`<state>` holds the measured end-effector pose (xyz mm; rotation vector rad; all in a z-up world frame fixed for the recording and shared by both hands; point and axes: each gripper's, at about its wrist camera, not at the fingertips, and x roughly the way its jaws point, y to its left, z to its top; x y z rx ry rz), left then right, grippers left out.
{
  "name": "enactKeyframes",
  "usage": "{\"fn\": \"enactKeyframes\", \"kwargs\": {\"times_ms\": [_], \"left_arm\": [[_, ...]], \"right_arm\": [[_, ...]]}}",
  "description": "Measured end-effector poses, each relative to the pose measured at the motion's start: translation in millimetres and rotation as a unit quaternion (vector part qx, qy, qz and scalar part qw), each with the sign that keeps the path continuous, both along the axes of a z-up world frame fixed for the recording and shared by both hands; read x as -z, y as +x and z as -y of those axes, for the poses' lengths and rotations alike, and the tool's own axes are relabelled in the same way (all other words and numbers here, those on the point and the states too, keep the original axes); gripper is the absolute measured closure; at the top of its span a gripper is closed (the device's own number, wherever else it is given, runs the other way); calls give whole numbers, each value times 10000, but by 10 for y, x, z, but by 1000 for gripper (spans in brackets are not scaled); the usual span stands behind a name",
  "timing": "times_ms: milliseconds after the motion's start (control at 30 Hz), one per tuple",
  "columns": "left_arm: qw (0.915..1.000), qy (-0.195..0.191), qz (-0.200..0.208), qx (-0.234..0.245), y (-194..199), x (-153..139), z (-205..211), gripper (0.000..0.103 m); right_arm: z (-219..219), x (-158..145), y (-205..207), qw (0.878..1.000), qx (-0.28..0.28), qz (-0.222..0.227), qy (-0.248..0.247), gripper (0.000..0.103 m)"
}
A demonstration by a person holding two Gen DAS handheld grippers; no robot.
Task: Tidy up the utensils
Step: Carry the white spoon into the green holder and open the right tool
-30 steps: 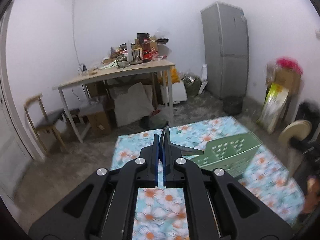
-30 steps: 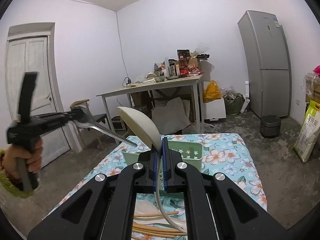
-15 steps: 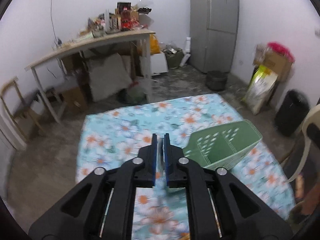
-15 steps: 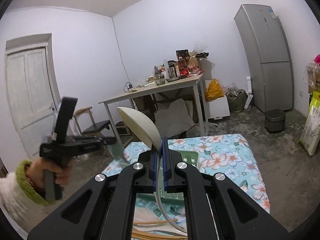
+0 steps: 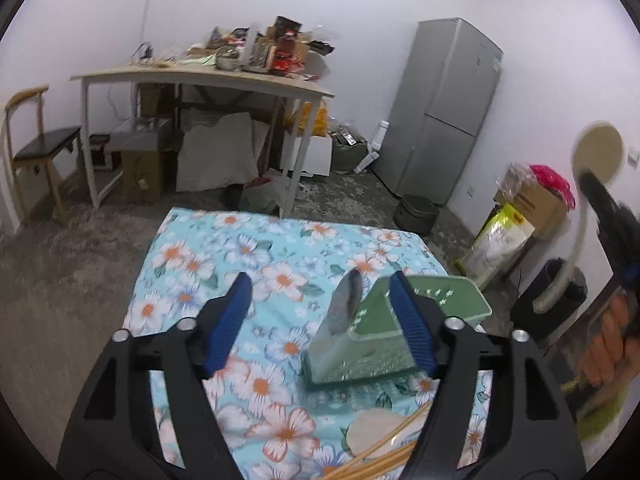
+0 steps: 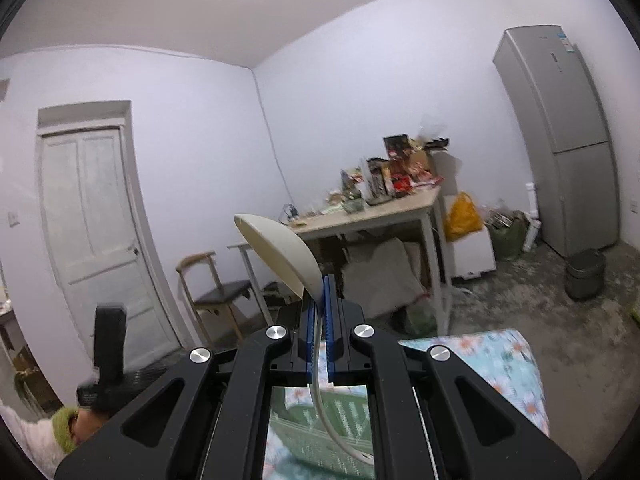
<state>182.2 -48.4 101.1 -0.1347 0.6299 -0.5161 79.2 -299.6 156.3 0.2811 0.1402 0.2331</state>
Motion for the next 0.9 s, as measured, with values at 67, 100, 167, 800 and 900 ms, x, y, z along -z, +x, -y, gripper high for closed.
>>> {"fn": "enactKeyframes", "kwargs": {"times_ms": [67, 100, 167, 800, 900], "left_arm": [[9999, -51, -94, -79, -48, 78, -85, 26], [9998, -53, -157, -128, -94, 148, -125, 24], [9996, -27, -227, -174, -162, 244, -192, 21], [9973, 387, -588, -191, -544, 795, -352, 10], [9973, 232, -685, -136, -577, 820, -361, 9]], "right_arm": [[27, 13, 200, 9999, -100, 18, 27, 98], [34, 40, 296, 9999, -146, 2, 36, 98], [38, 127, 477, 9996, -253, -62, 62, 98], [119, 1007, 449, 9940, 73, -1093, -50, 50], [135, 941, 265, 9941, 252, -1051, 77, 46]]}}
